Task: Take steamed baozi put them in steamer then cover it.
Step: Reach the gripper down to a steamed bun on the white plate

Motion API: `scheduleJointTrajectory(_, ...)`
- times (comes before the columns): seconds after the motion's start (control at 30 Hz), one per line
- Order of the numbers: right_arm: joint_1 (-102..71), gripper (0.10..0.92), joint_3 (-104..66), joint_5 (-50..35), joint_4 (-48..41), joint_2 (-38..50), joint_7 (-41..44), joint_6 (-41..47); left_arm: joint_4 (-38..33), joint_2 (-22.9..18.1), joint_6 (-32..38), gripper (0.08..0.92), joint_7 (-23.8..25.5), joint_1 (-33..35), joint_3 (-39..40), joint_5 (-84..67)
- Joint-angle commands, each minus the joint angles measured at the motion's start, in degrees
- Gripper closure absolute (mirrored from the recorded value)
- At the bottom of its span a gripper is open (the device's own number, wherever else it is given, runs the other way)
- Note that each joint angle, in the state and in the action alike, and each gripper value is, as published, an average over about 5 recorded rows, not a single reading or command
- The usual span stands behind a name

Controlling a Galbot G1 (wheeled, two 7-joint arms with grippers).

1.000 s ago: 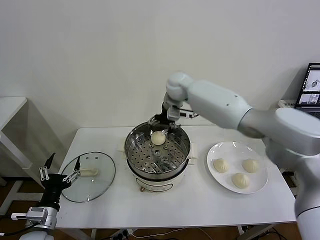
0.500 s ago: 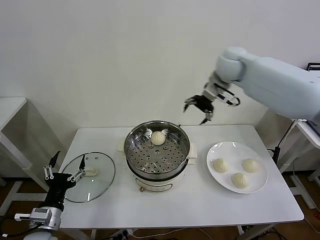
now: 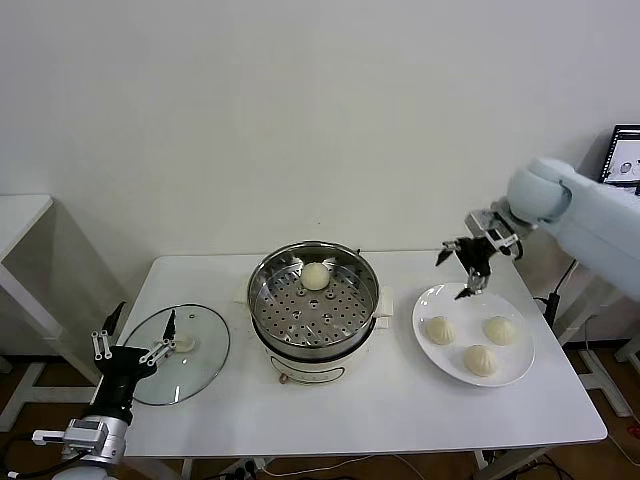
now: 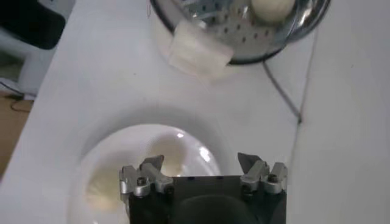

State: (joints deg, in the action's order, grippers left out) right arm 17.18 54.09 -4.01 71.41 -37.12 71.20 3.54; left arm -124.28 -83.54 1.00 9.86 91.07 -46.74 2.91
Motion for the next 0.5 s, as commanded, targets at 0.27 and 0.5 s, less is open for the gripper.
scheduleJointTrajectory(0.27,-16.5,0.203,-12.3,8.3,-8.0,-3.3,-2.2,1.6,1.1,-0.1,0.2,0.177,-0.1,-0.3,0.8,0.6)
scheduleJointTrajectory(0.5,-18.0,0.203,-13.0,9.0,-11.4,-7.6,-3.8,1.5,2.5,0.0,0.2,0.177,0.0,-1.1,0.7,0.6)
